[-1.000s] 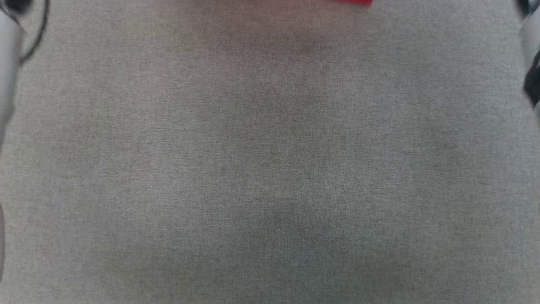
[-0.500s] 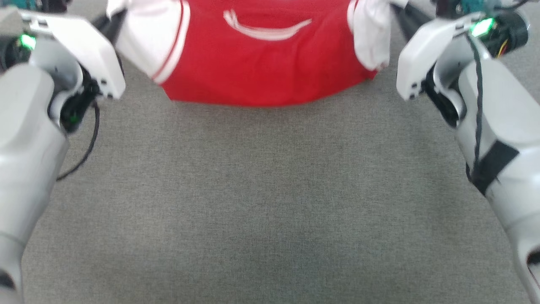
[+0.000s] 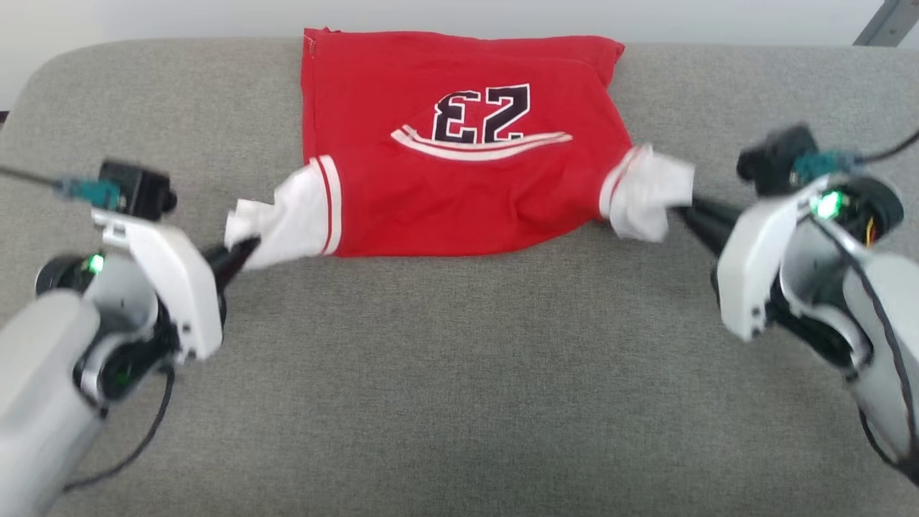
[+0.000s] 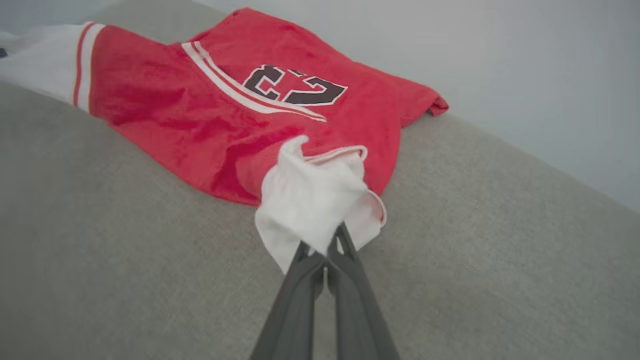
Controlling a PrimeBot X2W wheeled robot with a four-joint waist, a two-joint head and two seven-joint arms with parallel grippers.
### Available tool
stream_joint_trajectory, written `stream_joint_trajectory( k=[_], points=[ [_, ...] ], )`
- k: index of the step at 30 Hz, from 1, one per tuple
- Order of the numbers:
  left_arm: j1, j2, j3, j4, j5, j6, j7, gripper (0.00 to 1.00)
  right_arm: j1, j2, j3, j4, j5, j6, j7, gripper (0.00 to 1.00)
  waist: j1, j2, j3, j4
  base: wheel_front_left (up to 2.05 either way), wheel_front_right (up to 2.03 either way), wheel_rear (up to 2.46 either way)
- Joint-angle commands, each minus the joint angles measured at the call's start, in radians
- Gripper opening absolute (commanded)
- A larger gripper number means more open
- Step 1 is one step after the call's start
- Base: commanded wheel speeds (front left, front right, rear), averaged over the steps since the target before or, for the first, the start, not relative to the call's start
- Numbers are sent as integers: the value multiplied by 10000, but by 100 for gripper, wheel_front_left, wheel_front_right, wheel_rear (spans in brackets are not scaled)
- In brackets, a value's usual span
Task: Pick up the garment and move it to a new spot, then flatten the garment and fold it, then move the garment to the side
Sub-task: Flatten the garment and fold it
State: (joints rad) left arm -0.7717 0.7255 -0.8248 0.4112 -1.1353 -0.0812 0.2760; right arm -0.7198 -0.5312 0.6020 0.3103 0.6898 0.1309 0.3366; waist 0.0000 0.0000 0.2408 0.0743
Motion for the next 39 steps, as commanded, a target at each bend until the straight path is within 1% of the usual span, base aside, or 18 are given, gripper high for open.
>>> stream_joint_trajectory(
  k=[1, 5, 10, 15, 17, 19, 22, 23, 25, 28, 31, 32, 33, 34, 35, 39],
  points=[
    [369, 272, -7, -437, -142, 179, 58, 0, 366, -228, 29, -435, 109, -3, 222, 0, 0, 0, -55, 20, 0, 0, 0],
    [1588, 1068, -136, -1907, -287, 930, 235, 0, 1433, -932, -128, -1667, 516, -3, 1062, 0, 0, 0, -155, 26, 0, 0, 0],
    [2898, 1847, -293, -3082, -485, 1873, 331, 0, 2700, -1423, -501, -2624, 980, -3, 1980, 0, 0, 0, -299, 42, 0, 0, 0],
    [3770, 2211, -615, -3452, -302, 2782, 384, 0, 3865, -1609, -859, -3127, 1258, -1, 2875, 0, 0, 0, -390, 68, 0, 0, 0],
    [4021, 2192, -696, -3426, -305, 3118, 355, 0, 4289, -1711, -977, -3261, 1254, -3, 3292, 0, 0, 0, -415, 77, 0, 0, 0],
    [4238, 2144, -726, -3463, -361, 3318, 243, 0, 4683, -1717, -1105, -3404, 1338, -3, 3647, 0, 0, 0, -437, 77, 0, 0, 0],
    [4637, 2092, -750, -3518, -577, 3503, 159, 0, 5321, -1656, -1303, -3641, 1578, -3, 4231, 0, 0, 0, -467, 69, 0, 0, 0],
    [4835, 2092, -760, -3594, -705, 3587, 116, 0, 5689, -1682, -1465, -3834, 1621, -3, 4582, 0, 0, 0, -471, 78, 0, 0, 0],
    [5048, 2068, -686, -3628, -873, 3680, -17, 0, 6085, -1616, -1658, -3993, 1649, -3, 4874, 0, 0, 0, -470, 88, 0, 0, 0],
    [5234, 2046, -707, -3721, -810, 3701, -186, 0, 6560, -1440, -2001, -4221, 1454, -3, 5102, 0, 0, 0, -428, 135, 0, 0, 0],
    [5264, 1939, -647, -3770, -808, 3583, -441, 0, 6852, -1156, -2360, -4224, 1039, -3, 5069, 0, 0, 0, -342, 201, 0, 0, 0],
    [5240, 1857, -571, -3756, -832, 3553, -569, 0, 6914, -1068, -2437, -4247, 826, -3, 5035, 2, 0, 0, -297, 234, 0, 0, 0],
    [5196, 1794, -530, -3727, -835, 3531, -689, 0, 6932, -994, -2544, -4288, 618, -1, 4965, 40, 0, 0, -253, 277, 0, 0, 0],
    [5136, 1743, -510, -3713, -742, 3469, -819, 0, 6946, -830, -2666, -4319, 456, -3, 4908, 81, 0, 0, -215, 304, 0, 0, 0],
    [5062, 1673, -455, -3705, -688, 3408, -964, 0, 6998, -704, -2762, -4384, 333, -1, 4905, 100, 0, 0, -157, 343, 0, 0, 0],
    [4775, 1380, -261, -3666, -585, 3148, -1473, 0, 6967, -420, -3378, -4865, -133, -1, 5241, 100, 0, 0, 90, 527, 0, 0, 0]
  ],
)
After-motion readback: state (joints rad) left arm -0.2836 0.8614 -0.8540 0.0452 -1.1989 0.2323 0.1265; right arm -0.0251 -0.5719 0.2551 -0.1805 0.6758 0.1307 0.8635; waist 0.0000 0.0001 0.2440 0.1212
